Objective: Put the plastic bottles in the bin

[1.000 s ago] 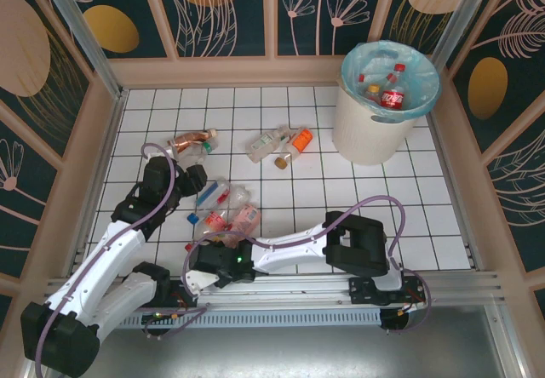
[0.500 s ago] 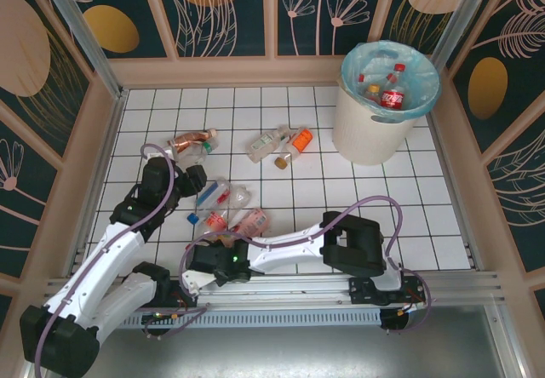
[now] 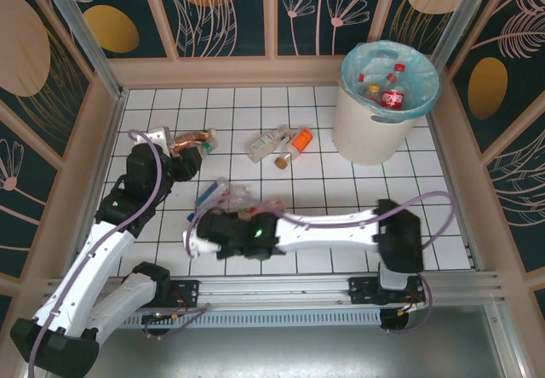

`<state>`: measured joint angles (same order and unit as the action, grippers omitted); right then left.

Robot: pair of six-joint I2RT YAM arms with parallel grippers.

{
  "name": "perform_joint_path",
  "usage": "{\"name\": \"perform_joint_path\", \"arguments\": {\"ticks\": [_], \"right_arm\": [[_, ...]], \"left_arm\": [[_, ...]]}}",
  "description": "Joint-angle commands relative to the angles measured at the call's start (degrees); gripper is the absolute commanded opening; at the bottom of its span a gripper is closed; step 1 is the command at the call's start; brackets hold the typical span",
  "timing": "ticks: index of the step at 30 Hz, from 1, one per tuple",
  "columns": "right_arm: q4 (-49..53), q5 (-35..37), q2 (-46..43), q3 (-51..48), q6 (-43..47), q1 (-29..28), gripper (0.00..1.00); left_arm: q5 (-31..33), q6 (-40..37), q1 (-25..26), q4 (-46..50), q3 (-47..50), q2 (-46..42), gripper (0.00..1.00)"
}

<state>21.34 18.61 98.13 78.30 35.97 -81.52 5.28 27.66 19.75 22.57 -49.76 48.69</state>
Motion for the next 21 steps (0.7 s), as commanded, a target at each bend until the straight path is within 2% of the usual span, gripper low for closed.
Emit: {"name": "perform_joint_path", "arguments": {"ticks": [1, 5, 7, 10, 13, 16, 21], "right_arm": [[-0.6, 5.1, -8.5, 1.6, -8.3, 4.8, 0.15], [-2.6, 10.1, -16.6, 3.2, -10.4, 12.4, 0.12], [-5.1, 11.5, -20.2, 4.1, -10.5, 16.8, 0.11], [-11.4, 12.3, -25.3, 5.0, -10.3, 23.4, 0.11], [-18.8, 10.9, -29.4, 5.8, -11.7, 30.8, 0.11], [-25.1, 9.6, -31.5, 6.8, -13.5, 38.4, 0.09], [-38.5, 13.4, -31.4, 5.2, -13.1, 47.7, 0.05]], "left_arm": [[-6.3, -2.2, -0.4, -4.7, -4.5, 2.6, 0.63], [-13.8, -0.8, 0.9, -10.7, -9.1, 7.1, 0.57], [-13.2, -1.7, 4.5, -13.1, -11.1, 8.9, 0.56], [-9.4, -5.4, 13.0, -14.9, -14.7, 12.3, 0.57], [-10.3, -6.2, 18.4, -16.3, -17.3, 15.6, 0.57], [-10.6, -7.4, 22.2, -17.9, -18.2, 17.3, 0.56], [-10.7, -8.5, 24.9, -18.0, -17.8, 18.1, 0.57]]}}
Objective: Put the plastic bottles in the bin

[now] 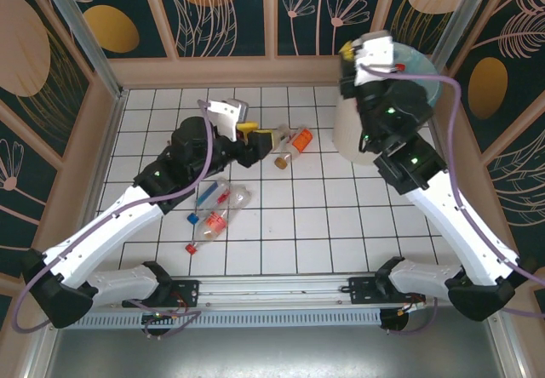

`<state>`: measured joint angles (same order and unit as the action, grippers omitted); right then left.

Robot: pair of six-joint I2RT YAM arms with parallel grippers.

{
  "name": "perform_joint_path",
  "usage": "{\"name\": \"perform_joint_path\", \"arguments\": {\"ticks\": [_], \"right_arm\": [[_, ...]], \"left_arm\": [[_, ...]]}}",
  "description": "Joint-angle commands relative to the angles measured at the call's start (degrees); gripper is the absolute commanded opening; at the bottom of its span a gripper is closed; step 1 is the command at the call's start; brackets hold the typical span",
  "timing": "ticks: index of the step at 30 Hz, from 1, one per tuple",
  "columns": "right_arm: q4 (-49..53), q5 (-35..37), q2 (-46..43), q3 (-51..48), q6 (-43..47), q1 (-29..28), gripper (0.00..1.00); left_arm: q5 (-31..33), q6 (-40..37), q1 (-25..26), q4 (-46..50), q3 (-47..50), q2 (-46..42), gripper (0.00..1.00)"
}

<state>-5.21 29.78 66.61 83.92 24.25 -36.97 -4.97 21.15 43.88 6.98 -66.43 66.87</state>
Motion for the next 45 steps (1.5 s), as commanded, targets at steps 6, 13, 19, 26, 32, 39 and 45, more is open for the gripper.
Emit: {"name": "perform_joint_path", "arguments": {"ticks": [6, 13, 19, 26, 32, 39, 45], "right_arm": [[-24.0, 3.5, 5.4, -3.2, -1.9, 10.4, 0.04], [-30.1, 5.2, 12.0, -4.3, -4.1, 14.6, 0.04], [-21.5, 4.2, 15.9, -6.2, -13.3, 18.6, 0.05], [-12.4, -1.1, 17.7, -10.0, -21.8, 23.8, 0.08], [-6.5, -6.1, 20.5, -11.5, -25.2, 27.1, 0.13], [-3.5, -8.9, 23.0, -13.1, -26.3, 29.5, 0.16], [0.0, -12.1, 22.6, -10.2, -26.9, 29.7, 0.23]], "left_arm": [[-0.2, -2.0, 1.1, -4.3, 4.4, -3.9, 0.57], [1.6, -2.0, 1.1, -3.5, 7.5, -6.5, 0.57], [3.0, -1.1, 1.1, -3.6, 9.9, -8.2, 0.58], [3.8, 0.0, 1.1, -3.2, 12.7, -9.9, 0.58], [4.6, -0.1, 1.1, -3.3, 13.9, -9.7, 0.59], [5.1, 0.1, 1.1, -3.7, 15.2, -8.9, 0.59], [5.5, -0.2, 1.1, -3.6, 14.6, -8.3, 0.6]]}}
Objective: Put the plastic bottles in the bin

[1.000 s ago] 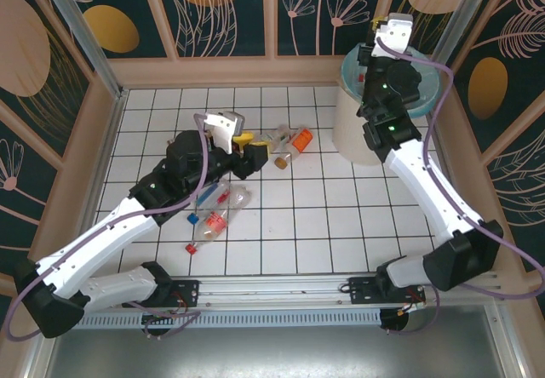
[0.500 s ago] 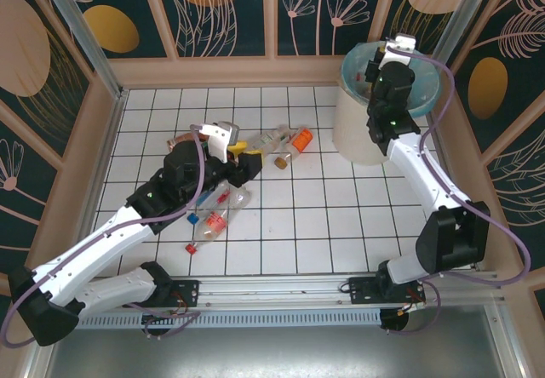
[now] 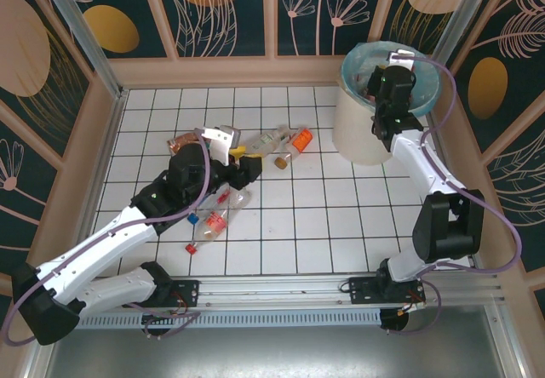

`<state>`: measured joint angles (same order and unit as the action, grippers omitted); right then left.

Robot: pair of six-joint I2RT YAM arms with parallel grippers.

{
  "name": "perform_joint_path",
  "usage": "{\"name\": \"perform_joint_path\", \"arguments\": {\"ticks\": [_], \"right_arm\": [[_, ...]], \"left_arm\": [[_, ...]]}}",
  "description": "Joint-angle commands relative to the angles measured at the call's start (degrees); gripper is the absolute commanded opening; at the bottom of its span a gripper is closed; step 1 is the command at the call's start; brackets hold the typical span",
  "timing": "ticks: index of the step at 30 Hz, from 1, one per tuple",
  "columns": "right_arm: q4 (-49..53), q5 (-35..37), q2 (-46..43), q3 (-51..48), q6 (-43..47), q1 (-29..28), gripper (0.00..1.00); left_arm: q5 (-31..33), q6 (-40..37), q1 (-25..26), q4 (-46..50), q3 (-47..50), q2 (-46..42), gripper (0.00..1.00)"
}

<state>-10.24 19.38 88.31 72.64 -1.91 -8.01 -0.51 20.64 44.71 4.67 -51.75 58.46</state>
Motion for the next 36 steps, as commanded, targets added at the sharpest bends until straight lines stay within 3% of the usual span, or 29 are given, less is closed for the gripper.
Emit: {"name": "perform_joint_path", "arguments": {"ticks": [1, 4, 11, 14, 19, 23, 27, 30, 36], "right_arm": [[5.8, -2.2, 0.5, 1.9, -1.1, 0.7, 0.28], [7.6, -3.2, -1.3, 4.4, -2.9, 0.7, 0.48], [10.3, -4.4, -3.6, 11.5, -4.6, 0.7, 0.52], [11.6, -3.5, -2.3, 14.3, -4.2, 0.7, 0.5], [13.4, -3.6, 1.4, 18.1, -2.0, -1.3, 0.37], [16.7, -1.6, 3.5, 19.9, -4.2, -2.1, 0.35], [19.9, -5.4, 4.5, 19.8, -7.2, -2.8, 0.27], [19.6, -5.3, 2.6, 19.3, -7.7, -5.2, 0.28], [20.3, 2.7, -1.8, 22.9, -1.8, -14.7, 0.44]], "left_arm": [[1.0, 0.3, 0.3, -1.3, -0.2, 0.1, 0.6], [1.1, 0.3, 0.3, -1.3, -0.2, 0.3, 0.61], [1.3, 0.6, 0.3, -1.3, -0.1, 0.3, 0.61], [1.4, 0.7, 0.2, -1.4, -0.1, 0.4, 0.61], [1.5, 0.7, 0.2, -1.4, -0.1, 0.6, 0.61], [1.7, 1.1, 0.2, -1.3, 0.0, 0.4, 0.61], [4.3, 1.7, 0.3, 0.2, 0.0, -0.3, 0.62], [8.1, 2.7, 0.2, 3.9, -1.3, -0.5, 0.63], [13.7, 6.3, 0.2, 12.0, -3.6, 0.8, 0.64]]}}
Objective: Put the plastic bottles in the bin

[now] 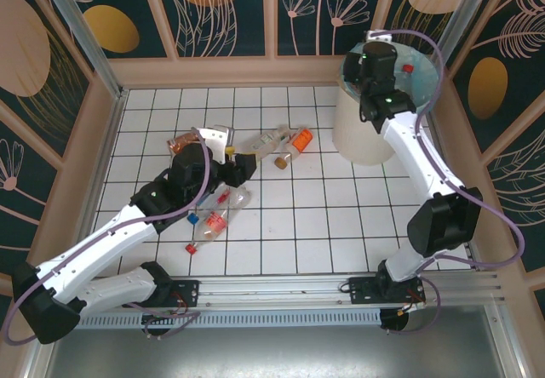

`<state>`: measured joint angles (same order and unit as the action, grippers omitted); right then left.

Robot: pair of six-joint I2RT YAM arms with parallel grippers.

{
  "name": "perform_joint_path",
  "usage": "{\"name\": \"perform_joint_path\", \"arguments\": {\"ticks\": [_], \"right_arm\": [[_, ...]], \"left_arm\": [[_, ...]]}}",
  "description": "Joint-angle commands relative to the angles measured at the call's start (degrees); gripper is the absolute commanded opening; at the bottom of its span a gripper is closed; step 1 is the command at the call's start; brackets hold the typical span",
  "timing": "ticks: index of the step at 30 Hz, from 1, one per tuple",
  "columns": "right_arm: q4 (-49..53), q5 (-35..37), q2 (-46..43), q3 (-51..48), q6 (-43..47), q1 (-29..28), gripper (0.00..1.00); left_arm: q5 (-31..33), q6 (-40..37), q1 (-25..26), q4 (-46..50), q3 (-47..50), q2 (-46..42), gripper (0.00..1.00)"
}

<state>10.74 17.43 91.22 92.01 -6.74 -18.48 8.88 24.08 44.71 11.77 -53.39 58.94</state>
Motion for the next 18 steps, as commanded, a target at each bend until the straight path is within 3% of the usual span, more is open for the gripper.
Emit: {"name": "perform_joint_path", "arguments": {"ticks": [1, 9, 11, 14, 18], "right_arm": [[-1.8, 5.8, -6.0, 2.6, 5.5, -7.1, 0.46], [-15.6, -3.7, -16.4, -21.6, 36.4, -34.1, 0.48], [-17.7, 1.3, -16.9, -26.6, 41.7, -40.3, 0.47], [-21.1, 6.2, -17.4, -32.0, 44.5, -46.6, 0.47], [-26.2, 3.5, -19.2, -37.7, 43.1, -52.0, 0.46]], "left_arm": [[5.3, 4.0, 0.2, 5.6, -2.0, 0.3, 0.65], [15.5, 11.1, -2.2, 11.0, 1.5, -5.1, 0.64], [13.6, 10.7, -7.2, 11.2, 3.2, -6.5, 0.62], [5.9, 9.8, -18.4, 9.9, 6.1, -8.6, 0.62], [-1.6, 8.1, -30.5, 7.8, 9.2, -9.5, 0.62]]}}
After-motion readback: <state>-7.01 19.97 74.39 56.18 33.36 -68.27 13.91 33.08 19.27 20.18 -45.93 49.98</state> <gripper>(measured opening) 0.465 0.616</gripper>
